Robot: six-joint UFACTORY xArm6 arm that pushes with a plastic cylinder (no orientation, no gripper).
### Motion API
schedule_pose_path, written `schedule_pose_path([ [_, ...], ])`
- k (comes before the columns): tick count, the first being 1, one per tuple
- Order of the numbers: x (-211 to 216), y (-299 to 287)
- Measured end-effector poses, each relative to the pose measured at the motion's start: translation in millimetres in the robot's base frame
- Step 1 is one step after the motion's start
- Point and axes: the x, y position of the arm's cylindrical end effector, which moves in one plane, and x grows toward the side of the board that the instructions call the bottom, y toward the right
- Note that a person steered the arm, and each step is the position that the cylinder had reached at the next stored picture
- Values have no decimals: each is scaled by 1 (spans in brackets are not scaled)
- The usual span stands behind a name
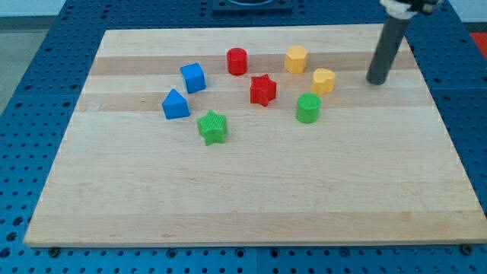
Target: Push the green circle down a bit
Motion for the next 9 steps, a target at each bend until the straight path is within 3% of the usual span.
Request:
schedule_pose_path([
  [1,32,-38],
  [2,38,-43],
  [5,38,-83],
  [9,30,-89],
])
